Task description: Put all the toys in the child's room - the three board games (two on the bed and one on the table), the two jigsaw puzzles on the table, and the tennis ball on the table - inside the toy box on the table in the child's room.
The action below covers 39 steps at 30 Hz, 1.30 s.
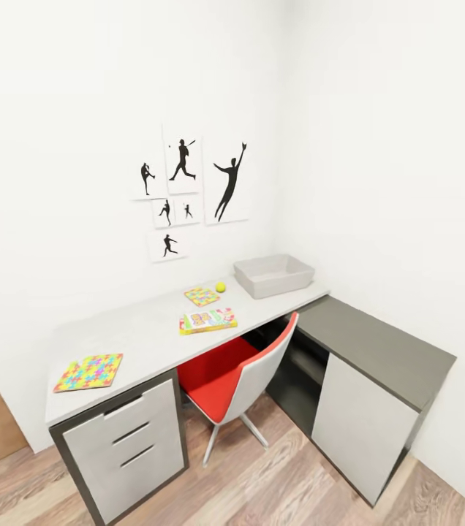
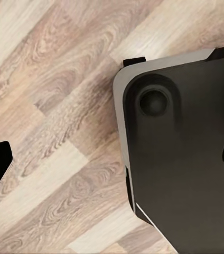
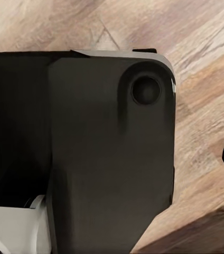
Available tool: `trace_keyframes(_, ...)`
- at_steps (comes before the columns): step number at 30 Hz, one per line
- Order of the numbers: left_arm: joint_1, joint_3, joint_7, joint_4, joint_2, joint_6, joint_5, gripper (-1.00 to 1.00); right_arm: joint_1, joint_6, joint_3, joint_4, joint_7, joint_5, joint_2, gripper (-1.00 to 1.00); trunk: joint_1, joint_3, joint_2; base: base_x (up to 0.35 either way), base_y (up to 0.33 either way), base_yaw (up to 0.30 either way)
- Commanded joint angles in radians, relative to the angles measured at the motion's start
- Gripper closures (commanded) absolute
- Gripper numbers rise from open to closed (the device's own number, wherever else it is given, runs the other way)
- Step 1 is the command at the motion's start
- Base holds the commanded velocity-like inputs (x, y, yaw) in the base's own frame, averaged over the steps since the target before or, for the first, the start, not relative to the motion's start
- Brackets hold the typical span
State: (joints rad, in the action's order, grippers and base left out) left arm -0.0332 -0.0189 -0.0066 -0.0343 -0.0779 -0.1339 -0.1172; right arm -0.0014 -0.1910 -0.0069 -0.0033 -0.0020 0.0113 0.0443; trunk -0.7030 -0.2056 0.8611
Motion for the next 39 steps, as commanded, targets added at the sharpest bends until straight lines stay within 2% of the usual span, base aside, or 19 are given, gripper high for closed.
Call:
trace_keyframes(1, -0.001, -0.001, 0.0, 0.001, 0.0, -0.004, -0.009, -1.0, 0.0, -0.003, -0.001, 0.0, 0.0, 0.001, 0.0, -1.0, 0.0, -0.001, 0.001, -0.044, 0.034, -0.261)
trace_keyframes(13, -0.001, 0.0, 0.0, 0.001, 0.0, -0.004, -0.012, -1.0, 0.0, -0.002, -0.001, -0.001, 0.0, 0.002, 0.009, -1.0, 0.0, -0.001, 0.001, -0.009, 0.017, -0.262)
trace_keyframes(25, -0.001, 0.0, 0.0, -0.001, -0.002, -0.006, -0.012, -1.0, 0.0, -0.004, -0.001, -0.001, 0.0, 0.002, 0.009, -1.0, 0.0, -0.001, 0.001, 0.0, 0.19, -0.266)
trace_keyframes(39, -0.001, -0.001, 0.001, -0.001, -0.002, -0.007, -0.012, -1.0, 0.0, -0.004, -0.001, -0.001, 0.0, 0.002, 0.012, -1.0, 0.0, -0.001, 0.001, 0.0, 0.018, -0.27)
